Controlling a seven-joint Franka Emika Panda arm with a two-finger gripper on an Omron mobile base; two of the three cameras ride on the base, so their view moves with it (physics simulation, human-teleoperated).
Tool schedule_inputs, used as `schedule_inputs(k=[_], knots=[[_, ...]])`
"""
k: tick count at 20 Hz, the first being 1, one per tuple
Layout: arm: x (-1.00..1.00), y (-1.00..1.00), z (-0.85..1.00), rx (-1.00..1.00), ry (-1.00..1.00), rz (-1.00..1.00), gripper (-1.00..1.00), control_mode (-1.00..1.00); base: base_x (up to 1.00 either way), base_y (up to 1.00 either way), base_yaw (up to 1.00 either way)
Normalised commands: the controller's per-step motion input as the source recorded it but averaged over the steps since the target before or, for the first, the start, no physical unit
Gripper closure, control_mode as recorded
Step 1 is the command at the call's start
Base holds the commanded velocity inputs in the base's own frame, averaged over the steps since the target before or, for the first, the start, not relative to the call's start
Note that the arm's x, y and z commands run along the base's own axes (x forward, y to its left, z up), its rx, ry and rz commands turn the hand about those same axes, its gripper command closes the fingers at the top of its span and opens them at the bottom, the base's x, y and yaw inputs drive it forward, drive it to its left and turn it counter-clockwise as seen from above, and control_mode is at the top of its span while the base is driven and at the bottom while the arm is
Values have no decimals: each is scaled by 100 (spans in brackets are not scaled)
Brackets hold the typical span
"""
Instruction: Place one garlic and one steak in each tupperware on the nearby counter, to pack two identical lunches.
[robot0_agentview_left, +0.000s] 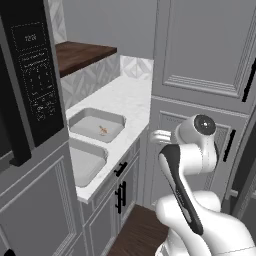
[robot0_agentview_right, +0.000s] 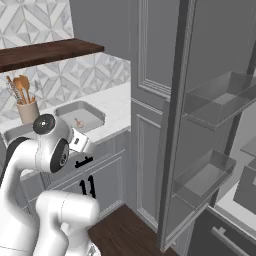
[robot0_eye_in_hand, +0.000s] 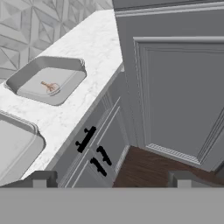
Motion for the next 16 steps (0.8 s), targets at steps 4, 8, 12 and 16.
schedule_inputs(k=[4,8,12,16], knots=[[0,0,0,0,0,0,-100,100,-100,-19,-8],[0,0,0,0,0,0,-100,100,-100,-37,-15],[0,0,0,0,0,0,-100,100,-87,-64,-40],[0,0,0,0,0,0,-100,100,-37,-70,-50]])
